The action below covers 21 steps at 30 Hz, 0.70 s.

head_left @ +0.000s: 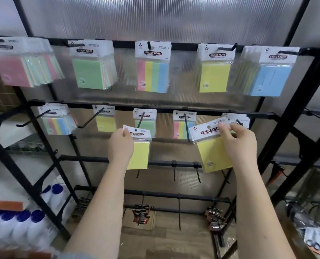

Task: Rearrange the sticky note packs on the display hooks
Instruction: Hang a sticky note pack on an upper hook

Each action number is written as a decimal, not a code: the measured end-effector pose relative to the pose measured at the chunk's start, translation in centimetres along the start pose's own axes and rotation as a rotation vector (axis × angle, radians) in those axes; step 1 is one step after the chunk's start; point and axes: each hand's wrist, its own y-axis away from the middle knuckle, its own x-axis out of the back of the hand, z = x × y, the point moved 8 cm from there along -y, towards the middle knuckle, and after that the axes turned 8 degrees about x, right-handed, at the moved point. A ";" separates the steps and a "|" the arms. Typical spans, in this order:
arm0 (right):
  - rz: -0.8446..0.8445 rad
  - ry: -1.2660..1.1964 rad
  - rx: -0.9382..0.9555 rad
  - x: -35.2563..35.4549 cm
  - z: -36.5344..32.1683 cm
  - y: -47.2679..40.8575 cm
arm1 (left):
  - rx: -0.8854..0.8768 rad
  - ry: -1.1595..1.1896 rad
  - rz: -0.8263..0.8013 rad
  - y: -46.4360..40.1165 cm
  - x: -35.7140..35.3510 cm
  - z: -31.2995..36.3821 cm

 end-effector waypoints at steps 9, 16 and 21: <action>0.108 -0.147 0.033 1.2 -1.5 -0.9 | -0.097 -0.028 0.009 0.8 0.8 5.3; 0.182 -0.209 0.089 2.0 -3.5 -2.5 | -0.230 -0.104 0.045 0.4 0.6 9.1; 0.261 -0.294 0.125 2.3 -5.7 -4.7 | -0.367 -0.085 0.049 0.4 0.3 12.1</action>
